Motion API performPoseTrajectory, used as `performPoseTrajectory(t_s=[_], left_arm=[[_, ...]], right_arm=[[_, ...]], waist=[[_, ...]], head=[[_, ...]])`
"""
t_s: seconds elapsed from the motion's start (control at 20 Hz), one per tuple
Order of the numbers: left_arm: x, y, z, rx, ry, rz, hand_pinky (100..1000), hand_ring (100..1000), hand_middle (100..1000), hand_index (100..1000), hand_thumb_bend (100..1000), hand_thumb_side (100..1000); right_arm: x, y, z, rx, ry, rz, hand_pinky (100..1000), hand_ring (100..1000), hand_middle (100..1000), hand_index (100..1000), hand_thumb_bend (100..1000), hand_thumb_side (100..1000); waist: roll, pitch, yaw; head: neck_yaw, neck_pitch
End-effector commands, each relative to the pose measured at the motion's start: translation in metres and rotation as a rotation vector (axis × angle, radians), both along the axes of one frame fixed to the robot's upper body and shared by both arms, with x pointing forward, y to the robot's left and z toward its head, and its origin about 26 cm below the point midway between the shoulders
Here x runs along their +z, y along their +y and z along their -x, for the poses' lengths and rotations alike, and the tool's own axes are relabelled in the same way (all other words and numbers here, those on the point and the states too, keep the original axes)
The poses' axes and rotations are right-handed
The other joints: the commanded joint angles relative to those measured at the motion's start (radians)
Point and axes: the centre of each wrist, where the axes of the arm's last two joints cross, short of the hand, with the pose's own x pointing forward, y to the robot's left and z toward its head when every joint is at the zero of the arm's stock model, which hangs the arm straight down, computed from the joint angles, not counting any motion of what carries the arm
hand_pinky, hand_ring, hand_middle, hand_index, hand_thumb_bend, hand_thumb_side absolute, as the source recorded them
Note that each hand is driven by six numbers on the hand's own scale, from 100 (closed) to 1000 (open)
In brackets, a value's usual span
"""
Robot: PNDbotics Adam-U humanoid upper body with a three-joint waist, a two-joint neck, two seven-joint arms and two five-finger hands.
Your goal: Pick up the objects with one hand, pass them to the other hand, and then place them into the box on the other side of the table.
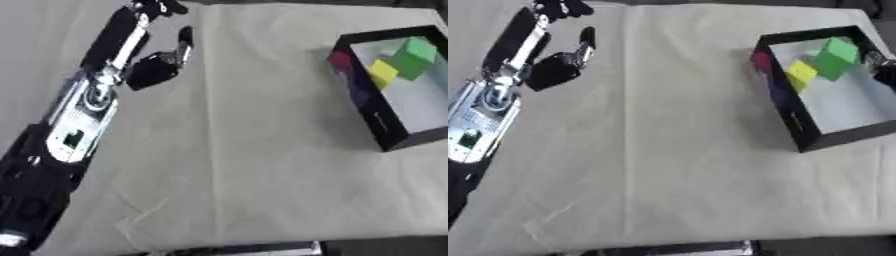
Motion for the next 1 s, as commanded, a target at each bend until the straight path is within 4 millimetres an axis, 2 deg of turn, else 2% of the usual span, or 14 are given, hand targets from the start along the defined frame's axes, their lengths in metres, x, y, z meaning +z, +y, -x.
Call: performPoseTrajectory(t_s=[0.05,0.4,0.5,0.7,0.9,1.0], left_arm=[[0.029,0.026,-0.002,0.058,-0.02,-0.02,830,762,757,794,100,663],[0.06,0.079,-0.003,0.182,-0.039,-0.061,826,771,766,796,100,567],[0.066,0.092,-0.006,0.221,-0.022,-0.079,828,775,769,798,100,575],[0.068,0.105,-0.008,0.257,0.017,-0.098,834,786,772,814,100,597],[0.066,0.14,-0.019,0.384,0.121,-0.162,835,795,775,822,151,627],[0.069,0.154,-0.023,0.428,0.15,-0.188,837,802,778,828,209,628]], right_arm=[[0.016,0.001,0.005,-0.039,-0.046,0.049,662,771,779,782,508,100],[0.016,0.003,0.005,-0.037,-0.062,0.041,659,766,777,779,502,100],[0.015,0.003,0.005,-0.036,-0.064,0.045,659,765,776,778,503,100],[0.014,0.004,0.005,-0.034,-0.061,0.05,660,763,776,776,509,100],[0.01,0.005,0.005,-0.025,-0.051,0.06,661,763,775,775,512,100],[0.008,0.005,0.006,-0.026,-0.046,0.061,661,762,772,772,513,100]], waist=[[0.015,-0.03,0.004],[0.019,-0.028,0.008],[0.018,-0.028,0.007],[0.018,-0.027,0.008],[0.019,-0.026,0.0],[0.019,-0.025,-0.002]], head=[[-0.006,-0.002],[-0.012,-0.002],[-0.012,-0.002],[-0.008,-0.002],[0.011,-0.002],[0.014,-0.002]])
